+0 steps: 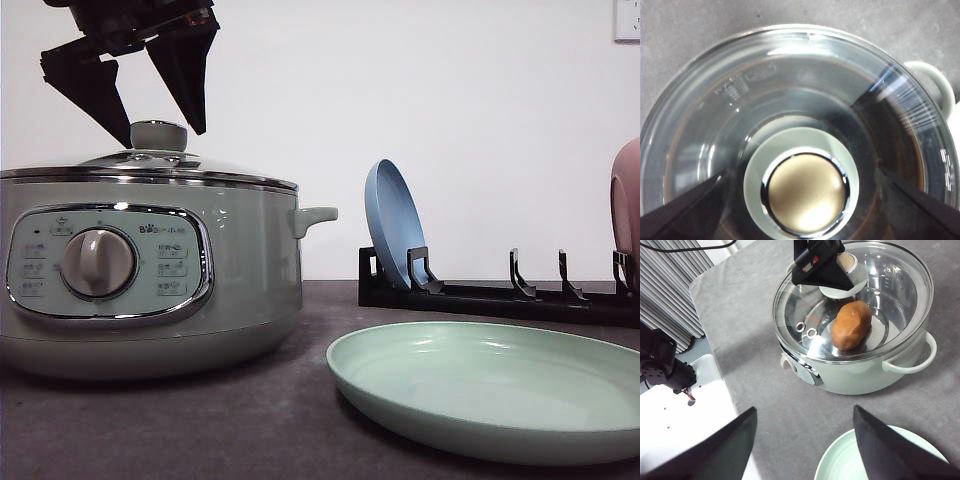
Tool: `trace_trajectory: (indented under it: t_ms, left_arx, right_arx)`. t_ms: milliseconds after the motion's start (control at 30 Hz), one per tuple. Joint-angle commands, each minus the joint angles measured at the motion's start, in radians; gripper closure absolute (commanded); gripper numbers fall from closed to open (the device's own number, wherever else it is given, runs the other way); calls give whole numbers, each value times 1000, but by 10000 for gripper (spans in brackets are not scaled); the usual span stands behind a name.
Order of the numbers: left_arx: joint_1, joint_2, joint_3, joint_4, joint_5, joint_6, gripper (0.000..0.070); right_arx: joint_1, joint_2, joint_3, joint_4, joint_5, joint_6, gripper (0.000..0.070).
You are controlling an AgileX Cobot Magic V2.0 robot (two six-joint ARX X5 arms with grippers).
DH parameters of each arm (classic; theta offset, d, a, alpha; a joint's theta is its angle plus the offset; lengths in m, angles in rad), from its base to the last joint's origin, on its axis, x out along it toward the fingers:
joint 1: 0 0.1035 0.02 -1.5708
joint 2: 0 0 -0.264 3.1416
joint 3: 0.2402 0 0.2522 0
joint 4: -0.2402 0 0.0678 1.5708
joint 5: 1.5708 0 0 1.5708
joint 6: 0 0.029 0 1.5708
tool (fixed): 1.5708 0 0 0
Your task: Transfer potato from steamer to green plate
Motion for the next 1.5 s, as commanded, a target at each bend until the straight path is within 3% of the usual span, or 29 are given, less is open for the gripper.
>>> trace_trajectory:
  t_ms: [0, 367, 467, 767, 1100, 1467]
  left_arx:
    - [-5, 23, 30, 1, -5, 6, 160]
    - [-5, 29, 30, -13, -5, 5, 355]
    - [-5, 29, 30, -13, -5, 4, 375]
    - [-5, 29, 30, -40, -5, 1, 697]
    - [-5, 10, 30, -35, -5, 2, 697]
    - [30, -131, 30, -4, -5, -2, 697]
  right_arx:
    - [6, 9, 17, 6, 0, -10, 319]
    - [6, 9, 17, 6, 0, -10, 318]
    - [6, 9, 17, 6, 0, -10, 319]
    - [6, 9, 17, 7, 25, -10, 319]
    - [6, 9, 17, 7, 25, -9, 319]
    - [6, 9, 17, 7, 26, -8, 318]
